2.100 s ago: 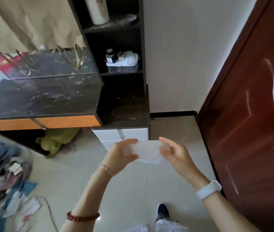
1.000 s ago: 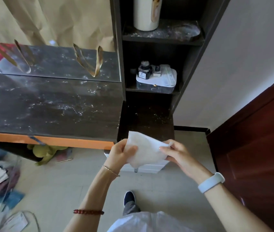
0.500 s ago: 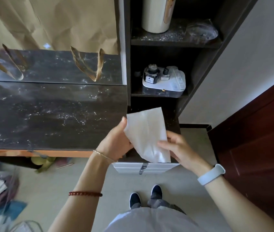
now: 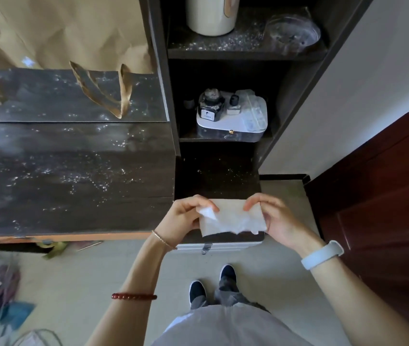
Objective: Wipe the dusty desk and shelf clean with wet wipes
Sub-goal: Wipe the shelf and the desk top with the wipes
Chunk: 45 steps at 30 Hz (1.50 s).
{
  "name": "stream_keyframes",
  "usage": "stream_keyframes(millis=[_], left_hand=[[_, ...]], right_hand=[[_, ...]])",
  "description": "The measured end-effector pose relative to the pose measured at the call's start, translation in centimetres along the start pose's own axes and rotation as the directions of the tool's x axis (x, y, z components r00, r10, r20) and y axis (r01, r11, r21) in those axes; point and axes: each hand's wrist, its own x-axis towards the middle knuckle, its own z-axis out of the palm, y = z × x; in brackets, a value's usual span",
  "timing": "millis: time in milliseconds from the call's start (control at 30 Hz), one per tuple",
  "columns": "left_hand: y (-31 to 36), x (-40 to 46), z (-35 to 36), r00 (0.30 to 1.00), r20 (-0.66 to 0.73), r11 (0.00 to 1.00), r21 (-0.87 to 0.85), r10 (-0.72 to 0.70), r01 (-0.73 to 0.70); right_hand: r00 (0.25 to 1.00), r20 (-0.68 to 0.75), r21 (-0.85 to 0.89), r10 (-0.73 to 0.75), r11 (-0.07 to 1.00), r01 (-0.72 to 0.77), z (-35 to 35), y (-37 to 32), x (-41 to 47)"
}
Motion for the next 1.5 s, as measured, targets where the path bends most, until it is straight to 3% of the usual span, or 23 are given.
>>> stream_keyframes(millis=[100,233,333,400,467,533,567,633,700,733,800,867,900,1000,1233,1300,1400,1467,1500], left_hand=[[-1.1,0.8,0.5,0.995,0.007,0.993,0.065,-0.095,0.094],[-3.5,2.0,1.7,0.991,-0.098,0.97,0.215,-0.093,0.112],[-6.5,3.2,2.7,0.978,-0.179,0.928,0.338,-0.103,0.16],[-8.9,4.3,3.5,0.956,-0.275,0.901,0.382,-0.101,0.205],[-11.0,5.5,3.8,0.91,-0.403,0.864,0.419,-0.1,0.28],[-13.0,6.6,3.8,0.858,-0.493,0.808,0.442,-0.145,0.39],[-14.0,7.1,3.8,0.84,-0.517,0.784,0.448,-0.164,0.429],[-15.9,8.0,3.4,0.815,-0.558,0.724,0.497,-0.154,0.477],[-17.8,8.9,2.8,0.799,-0.591,0.645,0.569,-0.112,0.511],[-18.7,9.5,2.4,0.791,-0.605,0.602,0.6,-0.091,0.528],[-19.8,10.2,1.9,0.781,-0.621,0.514,0.65,-0.063,0.559],[-20.5,10.9,1.5,0.791,-0.61,0.444,0.7,-0.036,0.56],[-20.9,11.4,1.1,0.798,-0.601,0.416,0.718,-0.034,0.558],[-21.8,13.2,0.0,0.811,-0.584,0.363,0.759,0.011,0.541],[-23.4,16.0,-1.4,0.814,-0.579,0.305,0.784,0.043,0.541],[-23.5,16.0,-1.7,0.822,-0.566,0.286,0.799,0.065,0.528],[-23.8,15.8,-1.7,0.822,-0.566,0.297,0.796,0.058,0.527],[-24.0,15.6,-1.7,0.822,-0.564,0.291,0.801,0.076,0.523],[-24.1,15.6,-1.8,0.822,-0.563,0.285,0.805,0.086,0.521]], right_hand=[[0.996,-0.018,-0.126,0.086,0.988,-0.087,-1.1,1.3,0.6],[0.974,-0.194,0.071,0.117,0.992,-0.105,-2.9,3.9,1.7],[0.942,-0.181,0.235,0.283,0.943,-0.238,-3.4,6.2,2.4],[0.904,-0.243,0.229,0.351,0.927,-0.298,-3.8,7.9,3.1],[0.833,-0.484,0.11,0.269,0.963,-0.247,-5.0,9.3,4.2],[0.744,-0.668,-0.213,-0.023,0.964,-0.161,-7.1,10.0,5.7],[0.716,-0.67,-0.413,-0.195,0.9,-0.142,-8.3,10.3,6.5],[0.704,-0.517,-0.722,-0.487,0.69,-0.053,-10.6,11.2,8.2],[0.734,-0.297,-0.873,-0.611,0.485,0.051,-12.8,13.4,10.3],[0.785,-0.19,-0.909,-0.59,0.407,0.085,-13.7,14.7,11.2],[0.92,0.031,-0.959,-0.392,0.248,0.138,-15.1,17.4,11.7],[0.952,0.227,-0.968,-0.207,0.06,0.244,-16.0,20.0,10.9],[0.941,0.281,-0.957,-0.191,0.021,0.29,-16.3,20.6,10.5],[0.925,0.267,-0.954,-0.27,0.063,0.294,-16.3,20.3,11.5],[0.964,0.016,-0.998,-0.265,-0.07,-0.003,-14.2,21.1,16.8],[0.959,0.107,-0.992,-0.262,-0.086,0.087,-13.0,22.4,15.7],[0.883,0.457,-0.877,-0.109,-0.224,0.426,-13.0,23.3,13.5],[0.865,0.494,-0.85,-0.084,-0.255,0.461,-14.1,21.7,15.4],[0.888,0.439,-0.884,-0.133,-0.239,0.401,-14.4,20.6,17.1]])
